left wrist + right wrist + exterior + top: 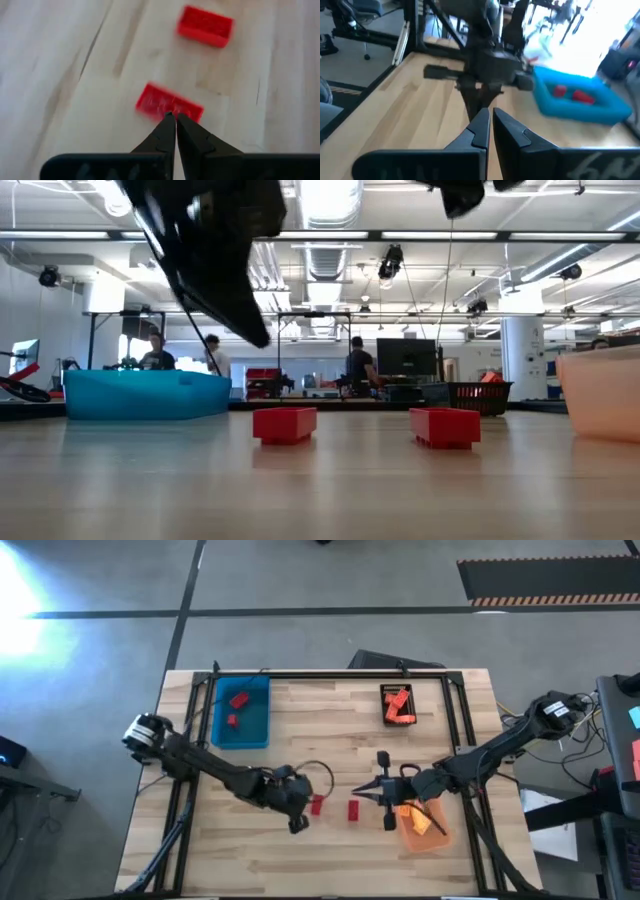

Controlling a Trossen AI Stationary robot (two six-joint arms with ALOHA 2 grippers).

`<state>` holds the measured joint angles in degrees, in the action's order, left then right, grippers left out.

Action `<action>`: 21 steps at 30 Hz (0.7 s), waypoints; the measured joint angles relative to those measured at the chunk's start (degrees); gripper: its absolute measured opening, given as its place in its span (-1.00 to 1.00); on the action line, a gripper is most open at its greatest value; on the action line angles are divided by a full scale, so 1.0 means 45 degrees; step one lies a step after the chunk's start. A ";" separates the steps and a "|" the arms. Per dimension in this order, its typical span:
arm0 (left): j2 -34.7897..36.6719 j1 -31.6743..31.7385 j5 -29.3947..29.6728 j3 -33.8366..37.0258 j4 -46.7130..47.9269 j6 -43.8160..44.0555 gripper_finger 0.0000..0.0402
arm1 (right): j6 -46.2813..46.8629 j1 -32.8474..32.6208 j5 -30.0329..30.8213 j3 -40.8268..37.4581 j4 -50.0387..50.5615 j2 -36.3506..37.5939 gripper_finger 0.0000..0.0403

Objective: Sort & place blocks by color
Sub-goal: Put the red game piece into the blue bin

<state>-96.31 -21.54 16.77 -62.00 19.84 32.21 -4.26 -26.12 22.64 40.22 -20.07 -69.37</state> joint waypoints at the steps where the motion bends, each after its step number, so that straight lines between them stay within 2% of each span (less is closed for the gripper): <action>1: 0.0184 0.0000 -0.0009 0.0005 0.0448 0.1185 -1.00 | -0.0359 0.0002 -0.0006 0.0076 0.0011 0.0148 -0.94; 5: 0.0534 0.0019 -0.0640 0.0000 0.1472 0.5736 -1.00 | -0.1953 0.0168 0.0000 0.0452 0.0023 0.0736 -0.94; 7: 0.0456 0.0000 -0.1348 0.0002 0.1456 0.6971 -1.00 | -0.2605 0.0387 0.0019 0.0624 0.0076 0.1027 -0.94; 10: 0.0048 -0.0029 -0.1476 -0.0235 0.1442 0.8691 -1.00 | -0.3296 0.0766 0.0019 0.0656 0.0173 0.1557 -0.94; 17: -0.1390 -0.0044 -0.1282 -0.1889 0.1838 1.0763 -1.00 | -0.2685 0.1275 0.0000 0.0559 0.2149 0.2539 -0.94; 21: -0.2255 0.0125 -0.1267 -0.3344 0.3367 1.0917 -1.00 | -0.2465 0.1313 -0.0017 0.0541 0.2691 0.2832 -0.94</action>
<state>-106.46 -20.98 11.07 -77.04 34.99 81.34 -15.36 -20.21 22.56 42.66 -7.96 -56.63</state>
